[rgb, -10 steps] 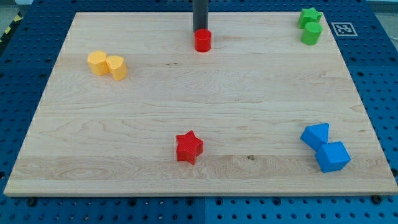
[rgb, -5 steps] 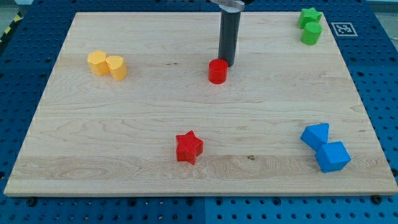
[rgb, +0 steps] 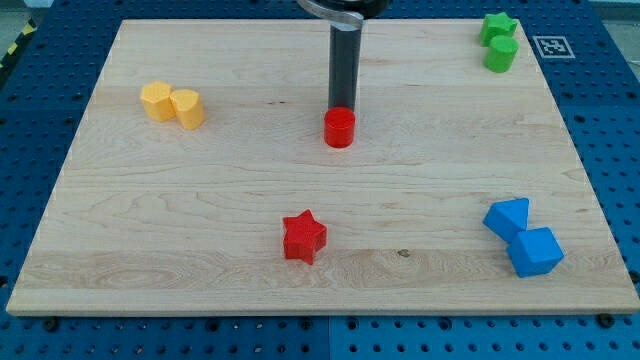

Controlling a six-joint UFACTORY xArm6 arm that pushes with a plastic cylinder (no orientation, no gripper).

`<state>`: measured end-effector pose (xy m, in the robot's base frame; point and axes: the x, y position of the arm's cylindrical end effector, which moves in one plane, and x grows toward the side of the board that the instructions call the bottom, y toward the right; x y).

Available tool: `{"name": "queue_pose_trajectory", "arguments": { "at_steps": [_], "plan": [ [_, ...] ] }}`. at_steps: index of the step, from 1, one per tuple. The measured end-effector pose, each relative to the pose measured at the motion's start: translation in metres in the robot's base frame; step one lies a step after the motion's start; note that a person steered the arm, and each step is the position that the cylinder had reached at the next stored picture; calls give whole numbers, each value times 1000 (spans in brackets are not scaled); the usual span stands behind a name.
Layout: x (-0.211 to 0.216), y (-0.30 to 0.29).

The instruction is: Push the red circle to the bottom center

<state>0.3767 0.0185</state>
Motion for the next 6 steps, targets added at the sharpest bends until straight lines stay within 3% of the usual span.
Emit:
{"name": "queue_pose_trajectory", "arguments": {
  "at_steps": [6],
  "plan": [
    [54, 14]
  ]
}}
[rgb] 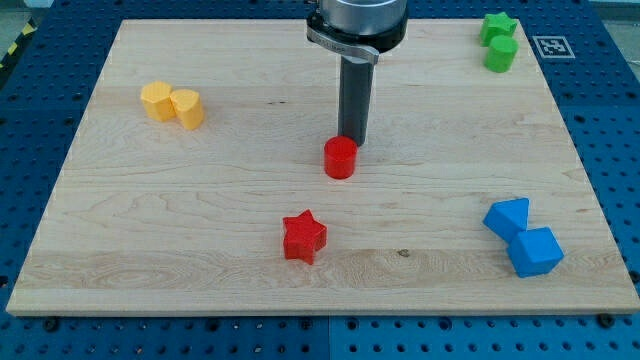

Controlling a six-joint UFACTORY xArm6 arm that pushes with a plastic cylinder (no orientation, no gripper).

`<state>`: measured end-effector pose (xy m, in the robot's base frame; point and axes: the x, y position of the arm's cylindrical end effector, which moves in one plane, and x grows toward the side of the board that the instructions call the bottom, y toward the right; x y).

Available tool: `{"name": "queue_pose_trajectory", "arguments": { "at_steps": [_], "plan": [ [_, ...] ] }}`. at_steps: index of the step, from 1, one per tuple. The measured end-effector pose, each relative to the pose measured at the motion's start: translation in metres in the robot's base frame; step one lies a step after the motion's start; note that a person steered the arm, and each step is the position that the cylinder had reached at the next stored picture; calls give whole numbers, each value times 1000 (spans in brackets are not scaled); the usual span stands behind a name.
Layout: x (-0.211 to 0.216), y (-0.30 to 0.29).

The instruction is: Push the red circle to the bottom center

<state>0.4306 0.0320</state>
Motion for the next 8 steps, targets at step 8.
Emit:
{"name": "queue_pose_trajectory", "arguments": {
  "at_steps": [8],
  "plan": [
    [87, -19]
  ]
}}
